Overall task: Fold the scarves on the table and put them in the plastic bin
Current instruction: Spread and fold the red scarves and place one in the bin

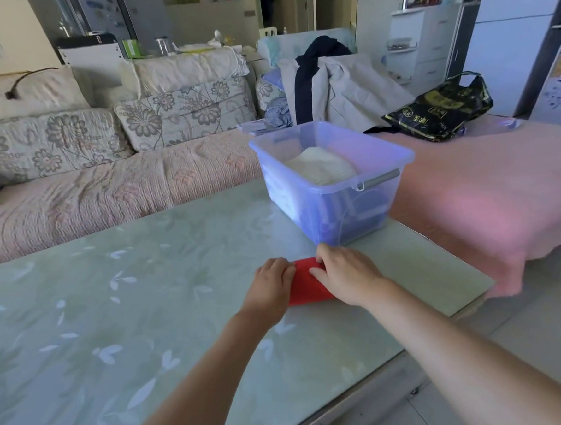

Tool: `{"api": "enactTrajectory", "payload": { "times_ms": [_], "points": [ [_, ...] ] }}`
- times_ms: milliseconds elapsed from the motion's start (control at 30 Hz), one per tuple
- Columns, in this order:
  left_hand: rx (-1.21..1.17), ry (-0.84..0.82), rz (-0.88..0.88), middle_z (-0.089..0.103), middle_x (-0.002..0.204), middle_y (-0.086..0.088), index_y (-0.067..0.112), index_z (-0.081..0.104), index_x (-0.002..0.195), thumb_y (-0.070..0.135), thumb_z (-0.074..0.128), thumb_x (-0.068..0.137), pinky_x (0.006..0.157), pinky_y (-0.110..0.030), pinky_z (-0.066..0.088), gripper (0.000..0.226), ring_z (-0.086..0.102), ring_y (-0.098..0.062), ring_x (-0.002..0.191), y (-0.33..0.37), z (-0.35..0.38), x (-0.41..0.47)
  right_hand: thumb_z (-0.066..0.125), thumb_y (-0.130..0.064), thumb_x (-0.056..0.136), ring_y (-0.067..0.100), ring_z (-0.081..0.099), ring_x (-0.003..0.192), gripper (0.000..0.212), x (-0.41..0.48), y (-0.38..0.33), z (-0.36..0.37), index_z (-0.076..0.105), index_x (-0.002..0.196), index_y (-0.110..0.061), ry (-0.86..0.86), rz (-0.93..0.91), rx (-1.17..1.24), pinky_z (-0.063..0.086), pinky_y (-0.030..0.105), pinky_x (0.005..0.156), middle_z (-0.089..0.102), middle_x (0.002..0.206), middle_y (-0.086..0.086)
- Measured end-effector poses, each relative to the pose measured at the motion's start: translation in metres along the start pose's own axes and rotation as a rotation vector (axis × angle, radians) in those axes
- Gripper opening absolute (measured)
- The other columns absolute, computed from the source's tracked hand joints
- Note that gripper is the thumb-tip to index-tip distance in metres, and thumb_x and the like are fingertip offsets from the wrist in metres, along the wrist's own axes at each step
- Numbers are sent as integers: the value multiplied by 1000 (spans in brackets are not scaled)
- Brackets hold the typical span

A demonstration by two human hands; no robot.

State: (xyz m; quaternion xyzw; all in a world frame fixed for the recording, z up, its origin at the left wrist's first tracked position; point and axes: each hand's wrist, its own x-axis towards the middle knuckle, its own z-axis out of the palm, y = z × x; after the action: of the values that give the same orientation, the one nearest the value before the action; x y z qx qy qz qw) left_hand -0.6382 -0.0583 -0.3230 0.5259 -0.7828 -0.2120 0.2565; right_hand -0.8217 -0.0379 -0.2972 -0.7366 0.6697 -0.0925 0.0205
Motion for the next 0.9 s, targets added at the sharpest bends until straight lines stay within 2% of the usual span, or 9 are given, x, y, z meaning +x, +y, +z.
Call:
{"api": "enactTrajectory", "payload": {
  "times_ms": [67,167,267,367,433,500,667,800,900],
  "points": [
    [210,15,-32,60,101,-4,17,52,91,36,35,103,83,-38,41,28,55,-29,99,7,-7,9,43,-50,101,30,52,128,50,4,1,0,41,142,-21,-116,-7,11,38,39,101,55,142,6],
    [331,-72,-124,63,104,-9,19,44,89,41,38,101,76,-35,39,25,57,-31,96,20,-13,27,36,-53,102,25,43,139,56,9,6,0,33,152,-28,-223,-27,-30,31,40,109,43,154,2],
    [306,-301,-169,62,105,-7,18,47,94,46,52,95,72,-32,38,29,53,-24,87,28,-21,46,41,-59,97,24,47,135,56,10,14,-6,36,148,-35,-324,-12,15,31,40,107,49,149,-2],
    [333,-518,-229,59,106,0,23,49,103,51,58,89,80,-34,43,32,53,-20,91,34,-36,58,54,-65,88,23,53,127,57,5,22,-15,44,138,-41,-364,22,102,35,39,108,58,137,-7],
    [299,-549,-304,56,103,2,25,46,115,55,62,84,85,-34,48,46,56,-20,95,35,-40,60,58,-65,86,22,55,124,55,2,24,-17,47,135,-43,-341,31,134,36,40,108,60,133,-9],
    [198,-556,-394,54,110,2,25,44,124,56,67,79,84,-36,55,60,57,-21,102,32,-40,61,60,-64,85,22,55,122,55,1,23,-16,48,134,-43,-314,17,131,35,41,108,61,131,-9],
    [32,-683,-532,58,123,-2,16,54,128,48,77,75,94,-37,54,66,59,-21,110,24,-43,55,70,-59,79,21,54,120,55,-1,21,-14,50,127,-42,-265,-45,144,35,42,105,62,125,-9],
    [60,-663,-428,65,111,0,18,63,116,46,85,64,87,-34,56,62,63,-19,102,23,-48,44,73,-59,71,20,53,113,56,-4,12,-16,53,116,-35,-160,-162,5,36,40,99,59,116,-7],
    [123,-495,-247,65,106,5,25,69,106,43,86,61,77,-28,54,52,62,-13,96,28,-50,30,76,-54,64,20,50,116,65,-5,10,-11,48,118,-30,-33,-249,12,38,39,99,49,121,-7]
  ]
}}
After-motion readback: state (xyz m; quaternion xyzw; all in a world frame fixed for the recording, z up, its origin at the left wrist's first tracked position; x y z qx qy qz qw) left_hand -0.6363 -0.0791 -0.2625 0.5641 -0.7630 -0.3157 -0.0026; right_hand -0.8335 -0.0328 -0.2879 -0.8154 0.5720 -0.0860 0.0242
